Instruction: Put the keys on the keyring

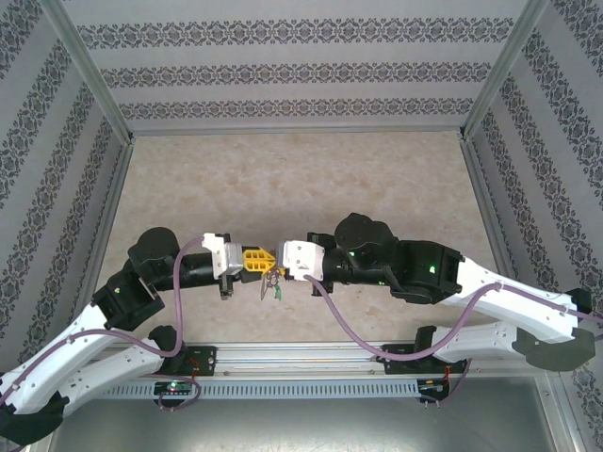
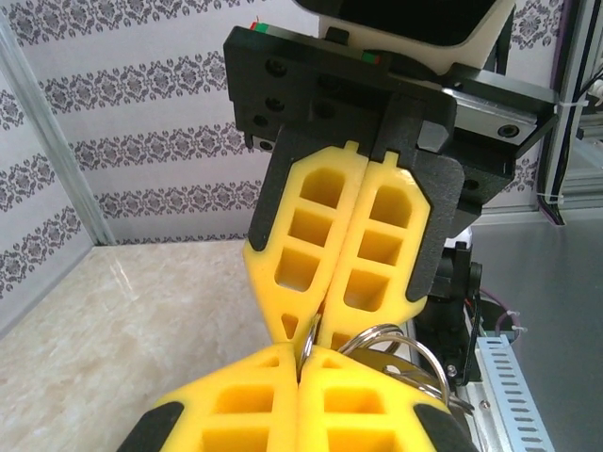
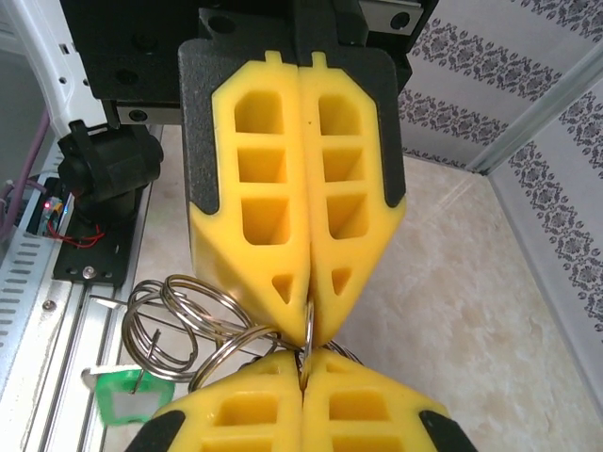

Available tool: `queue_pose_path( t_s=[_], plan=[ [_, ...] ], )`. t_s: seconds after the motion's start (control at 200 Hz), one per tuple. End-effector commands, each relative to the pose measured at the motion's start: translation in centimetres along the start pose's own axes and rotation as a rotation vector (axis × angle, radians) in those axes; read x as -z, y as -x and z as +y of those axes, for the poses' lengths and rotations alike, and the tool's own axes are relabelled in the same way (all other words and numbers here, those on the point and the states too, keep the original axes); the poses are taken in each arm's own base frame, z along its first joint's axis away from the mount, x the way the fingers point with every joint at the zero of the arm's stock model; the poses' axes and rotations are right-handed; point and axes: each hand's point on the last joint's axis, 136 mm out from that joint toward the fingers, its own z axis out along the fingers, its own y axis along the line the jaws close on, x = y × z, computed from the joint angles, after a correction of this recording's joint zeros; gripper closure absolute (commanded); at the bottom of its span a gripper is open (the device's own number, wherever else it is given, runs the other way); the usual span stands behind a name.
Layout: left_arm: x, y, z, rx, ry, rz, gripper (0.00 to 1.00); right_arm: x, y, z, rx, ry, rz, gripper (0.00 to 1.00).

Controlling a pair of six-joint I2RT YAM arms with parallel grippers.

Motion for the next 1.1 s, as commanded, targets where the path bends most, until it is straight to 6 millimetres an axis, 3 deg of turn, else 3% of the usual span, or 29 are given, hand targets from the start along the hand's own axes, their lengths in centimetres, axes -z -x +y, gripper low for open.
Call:
queue_pose_path(
  t_s=[0.0, 0.075, 0.175, 0.29, 0.325, 0.375, 0.55, 0.679, 0.759, 0.974, 1.099],
  plan=[
    [0.1, 1.2, 0.2, -0.056, 0.005, 0.004, 0.97, -0.5, -0.5, -1.1, 0.019, -0.045, 0.038, 1.00],
    [-0.1, -0.7, 0.8, -0.070, 0.024, 0.109, 0.88, -0.5, -1.2, -1.5, 0.040, -0.057, 0.103, 1.00],
    [-0.3, -2.3, 1.2, -0.090, 0.027, 0.204, 0.86, -1.0, -1.9, -1.5, 0.068, -0.049, 0.175, 1.00],
    [-0.4, -3.4, 1.7, -0.109, 0.035, 0.269, 0.92, -1.4, -2.4, -1.8, 0.095, -0.056, 0.234, 1.00],
    [-0.4, -3.7, 1.8, -0.110, 0.038, 0.282, 1.00, -1.5, -2.4, -1.8, 0.103, -0.059, 0.248, 1.00],
    [-0.4, -3.7, 1.7, -0.114, 0.034, 0.280, 1.00, -1.6, -2.4, -1.9, 0.111, -0.056, 0.258, 1.00],
    [-0.2, -1.8, 1.3, -0.108, 0.044, 0.156, 1.00, -1.4, -1.4, -1.5, 0.099, -0.045, 0.205, 1.00],
    [0.4, 0.9, 0.7, -0.090, 0.048, -0.004, 1.00, -1.3, -0.9, -1.0, 0.046, -0.040, 0.125, 0.81],
    [0.7, 2.1, 0.4, -0.079, 0.044, -0.073, 1.00, -1.2, -0.6, -0.8, 0.011, -0.034, 0.076, 0.76],
    [1.2, 4.2, -0.3, -0.065, 0.013, -0.187, 1.00, -1.2, -0.5, -0.6, -0.023, -0.027, 0.035, 0.81],
    [1.1, 4.3, -0.4, -0.056, 0.002, -0.194, 1.00, -0.8, 0.1, -0.8, -0.023, -0.031, -0.005, 0.90]
  ],
)
